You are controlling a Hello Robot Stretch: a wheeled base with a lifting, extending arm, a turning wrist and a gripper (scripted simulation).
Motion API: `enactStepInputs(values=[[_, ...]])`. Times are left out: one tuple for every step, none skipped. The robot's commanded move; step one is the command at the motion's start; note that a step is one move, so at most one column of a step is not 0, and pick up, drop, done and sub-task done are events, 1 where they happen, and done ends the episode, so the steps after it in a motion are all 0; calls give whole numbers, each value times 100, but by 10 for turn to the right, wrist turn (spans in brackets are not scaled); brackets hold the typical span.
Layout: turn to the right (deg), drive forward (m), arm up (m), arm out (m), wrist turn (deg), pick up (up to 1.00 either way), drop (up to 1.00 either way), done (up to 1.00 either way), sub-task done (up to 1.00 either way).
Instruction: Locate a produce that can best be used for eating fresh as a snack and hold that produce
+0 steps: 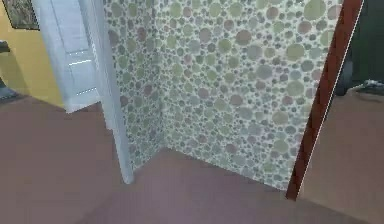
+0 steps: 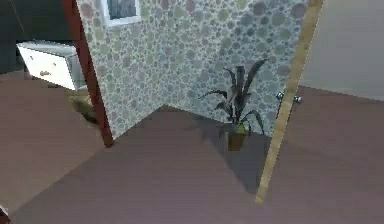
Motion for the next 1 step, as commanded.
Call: enactStepInputs(values=[[-330,0,0,0,0,0,0,0,0]])
